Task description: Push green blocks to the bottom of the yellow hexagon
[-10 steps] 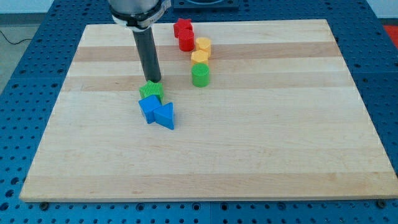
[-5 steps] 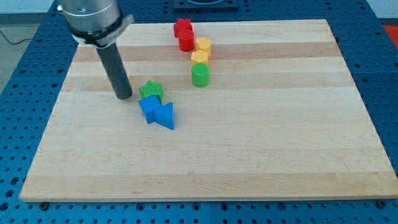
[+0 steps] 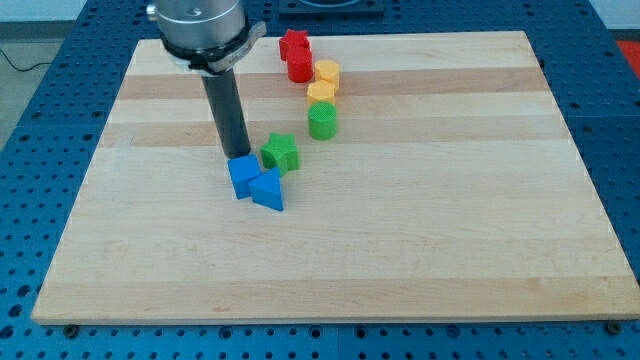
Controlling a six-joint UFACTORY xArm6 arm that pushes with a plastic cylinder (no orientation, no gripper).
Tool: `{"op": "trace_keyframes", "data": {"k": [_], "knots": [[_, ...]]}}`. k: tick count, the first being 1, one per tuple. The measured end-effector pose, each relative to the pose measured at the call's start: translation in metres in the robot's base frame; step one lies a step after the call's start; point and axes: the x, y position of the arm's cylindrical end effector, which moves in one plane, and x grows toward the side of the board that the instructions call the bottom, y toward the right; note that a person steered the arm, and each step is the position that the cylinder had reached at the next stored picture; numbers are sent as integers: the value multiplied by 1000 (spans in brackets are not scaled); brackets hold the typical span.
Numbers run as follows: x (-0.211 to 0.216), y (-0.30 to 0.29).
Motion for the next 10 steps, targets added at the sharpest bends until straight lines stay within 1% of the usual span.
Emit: {"op": "trace_keyframes", "data": {"k": [1,3,5,8,9,10], "knots": [[10,0],[11,29],[8,43],[-20,53],[-5,41],[21,38]]}}
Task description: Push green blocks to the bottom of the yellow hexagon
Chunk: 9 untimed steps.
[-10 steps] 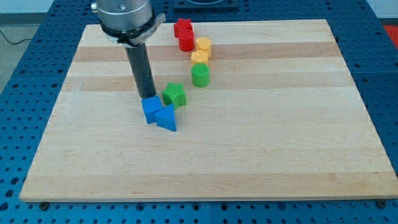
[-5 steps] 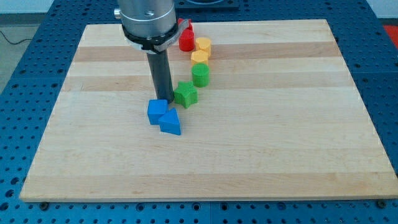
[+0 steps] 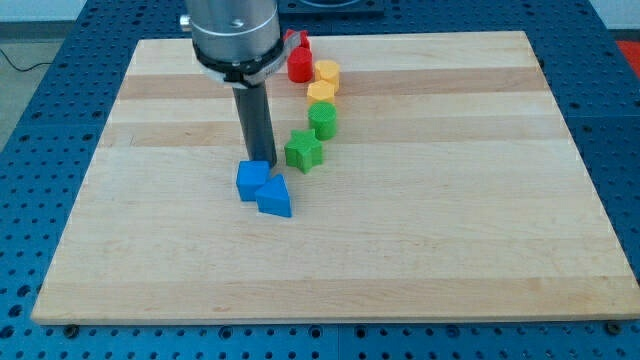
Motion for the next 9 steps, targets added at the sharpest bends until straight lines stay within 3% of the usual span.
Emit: {"op": "trace_keyframes", "data": {"k": [4,6,8,9], "knots": [[-18,25],[-3,31],[13,116],[40,118]]}}
